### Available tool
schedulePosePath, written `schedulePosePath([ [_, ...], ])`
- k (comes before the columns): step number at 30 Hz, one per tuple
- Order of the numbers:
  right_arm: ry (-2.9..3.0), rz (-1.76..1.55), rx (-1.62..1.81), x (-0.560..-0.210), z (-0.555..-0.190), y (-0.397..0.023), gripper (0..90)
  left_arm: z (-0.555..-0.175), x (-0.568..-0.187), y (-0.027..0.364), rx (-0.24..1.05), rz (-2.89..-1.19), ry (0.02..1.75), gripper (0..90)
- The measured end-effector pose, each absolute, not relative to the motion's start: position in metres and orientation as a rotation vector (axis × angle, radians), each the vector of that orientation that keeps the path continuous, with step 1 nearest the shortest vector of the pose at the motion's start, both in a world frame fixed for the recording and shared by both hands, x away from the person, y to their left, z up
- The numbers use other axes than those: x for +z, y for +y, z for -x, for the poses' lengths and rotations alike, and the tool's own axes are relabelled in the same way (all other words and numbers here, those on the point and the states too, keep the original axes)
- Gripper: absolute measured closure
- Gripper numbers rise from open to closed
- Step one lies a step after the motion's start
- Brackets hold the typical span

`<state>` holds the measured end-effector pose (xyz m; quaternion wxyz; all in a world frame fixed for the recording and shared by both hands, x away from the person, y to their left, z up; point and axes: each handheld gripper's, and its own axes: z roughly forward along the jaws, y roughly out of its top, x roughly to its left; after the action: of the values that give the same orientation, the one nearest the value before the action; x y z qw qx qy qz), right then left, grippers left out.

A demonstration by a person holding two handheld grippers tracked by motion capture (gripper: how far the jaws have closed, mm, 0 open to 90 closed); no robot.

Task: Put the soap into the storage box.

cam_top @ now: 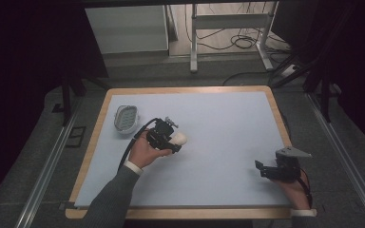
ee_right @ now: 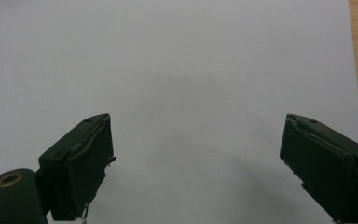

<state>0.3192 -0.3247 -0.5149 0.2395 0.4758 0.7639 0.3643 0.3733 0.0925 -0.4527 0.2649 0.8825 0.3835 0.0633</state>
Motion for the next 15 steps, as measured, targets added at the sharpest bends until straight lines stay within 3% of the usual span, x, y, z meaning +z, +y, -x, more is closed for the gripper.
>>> schedulePosePath([
  [15, 2.089, -1.302, 1.000, -0.515, -0.319, -0.326, 9.5, -0.383, -0.444, 0.112, 0.225, -2.349, 1.106, 49.6],
])
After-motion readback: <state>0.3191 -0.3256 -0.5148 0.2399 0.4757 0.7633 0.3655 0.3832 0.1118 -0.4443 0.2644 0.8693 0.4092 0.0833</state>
